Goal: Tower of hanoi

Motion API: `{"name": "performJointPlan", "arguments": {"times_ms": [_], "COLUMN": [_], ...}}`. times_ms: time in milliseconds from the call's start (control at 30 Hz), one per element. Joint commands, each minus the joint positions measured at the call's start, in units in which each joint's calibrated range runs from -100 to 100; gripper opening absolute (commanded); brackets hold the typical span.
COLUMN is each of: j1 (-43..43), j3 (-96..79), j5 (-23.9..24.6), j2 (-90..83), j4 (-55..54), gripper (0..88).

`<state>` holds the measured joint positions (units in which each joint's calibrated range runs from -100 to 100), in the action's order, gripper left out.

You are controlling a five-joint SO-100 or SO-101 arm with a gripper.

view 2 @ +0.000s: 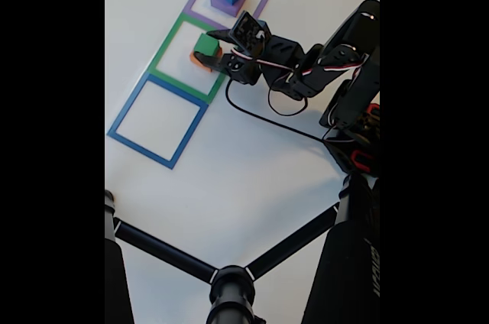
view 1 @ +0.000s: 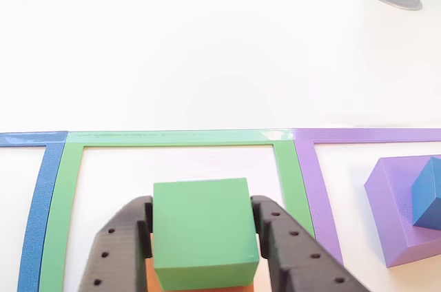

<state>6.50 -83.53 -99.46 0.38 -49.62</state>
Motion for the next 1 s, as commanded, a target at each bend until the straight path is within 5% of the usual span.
{"name": "performJointPlan", "arguments": {"times_ms": [0, 200, 567, 667, 967], "j1": [-0.2, -0.3, 0.4, 1.0, 3.5], "j3": [1.5, 1.7, 2.1, 3.3, 27.5], "j5": [-0.5, -0.5, -0.5, -0.5, -0.5], "j2": [-0.3, -0.3, -12.0, -21.9, -47.7], "j4": [-1.9, -2.4, 7.0, 19.2, 86.1], "gripper": [14.1, 22.0, 21.6, 19.9, 0.1]}}
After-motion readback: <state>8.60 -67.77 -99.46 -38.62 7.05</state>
